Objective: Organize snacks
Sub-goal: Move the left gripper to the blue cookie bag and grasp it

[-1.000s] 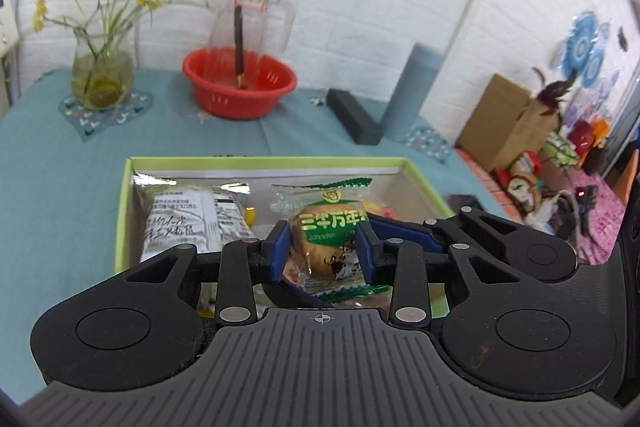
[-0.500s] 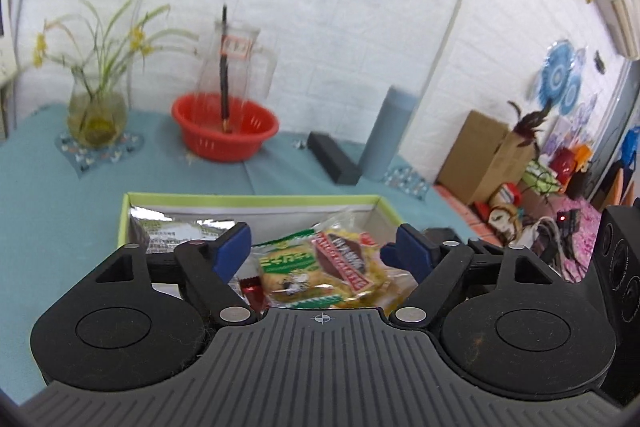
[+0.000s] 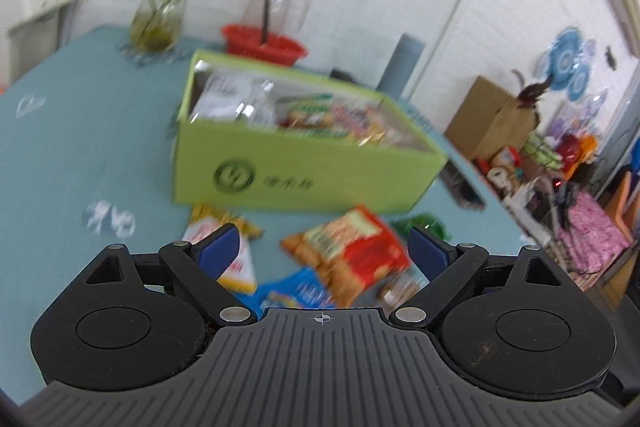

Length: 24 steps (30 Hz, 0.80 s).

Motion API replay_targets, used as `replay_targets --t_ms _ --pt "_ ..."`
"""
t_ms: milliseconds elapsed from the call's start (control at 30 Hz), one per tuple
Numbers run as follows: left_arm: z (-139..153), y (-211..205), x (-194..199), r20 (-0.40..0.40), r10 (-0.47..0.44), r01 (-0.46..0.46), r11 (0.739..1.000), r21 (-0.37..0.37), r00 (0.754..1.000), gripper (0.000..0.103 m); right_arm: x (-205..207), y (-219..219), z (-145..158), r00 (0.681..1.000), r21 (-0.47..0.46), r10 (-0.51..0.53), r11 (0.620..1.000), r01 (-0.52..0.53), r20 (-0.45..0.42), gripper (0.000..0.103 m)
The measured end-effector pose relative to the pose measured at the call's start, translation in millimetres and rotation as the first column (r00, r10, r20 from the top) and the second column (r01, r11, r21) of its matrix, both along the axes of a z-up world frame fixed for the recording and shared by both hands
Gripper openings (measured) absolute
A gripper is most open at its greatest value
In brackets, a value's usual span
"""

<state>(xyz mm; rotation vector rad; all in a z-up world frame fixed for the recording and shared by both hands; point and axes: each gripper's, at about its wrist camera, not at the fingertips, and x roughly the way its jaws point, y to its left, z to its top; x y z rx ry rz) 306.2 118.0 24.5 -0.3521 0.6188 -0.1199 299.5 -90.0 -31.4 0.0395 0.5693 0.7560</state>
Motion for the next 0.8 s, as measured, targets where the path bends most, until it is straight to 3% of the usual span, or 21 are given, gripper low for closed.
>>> replay_targets --t_ms 167,567,700,800 --pt "-17 2 -4 -0.05 0.014 -0.014 1.0 0.004 0.999 0.08 -6 21 -19 1.0 -0.107 0.008 0.994 -0.009 -0.011 0.103" --pt "-37 12 11 -0.115 -0.009 0.007 1.0 -0.013 0.993 0.079 21 50 -30 0.996 -0.153 0.078 0.985 -0.084 -0.048 0.102" --pt "-47 12 11 -0.158 -0.071 0.062 0.996 -0.063 0.985 0.06 18 54 -33 0.993 -0.162 0.096 0.981 -0.105 -0.061 0.102" --pt "-49 7 2 -0.149 -0.099 0.091 0.994 -0.064 0.984 0.054 9 52 -33 0.993 -0.166 0.099 0.98 -0.108 -0.062 0.102"
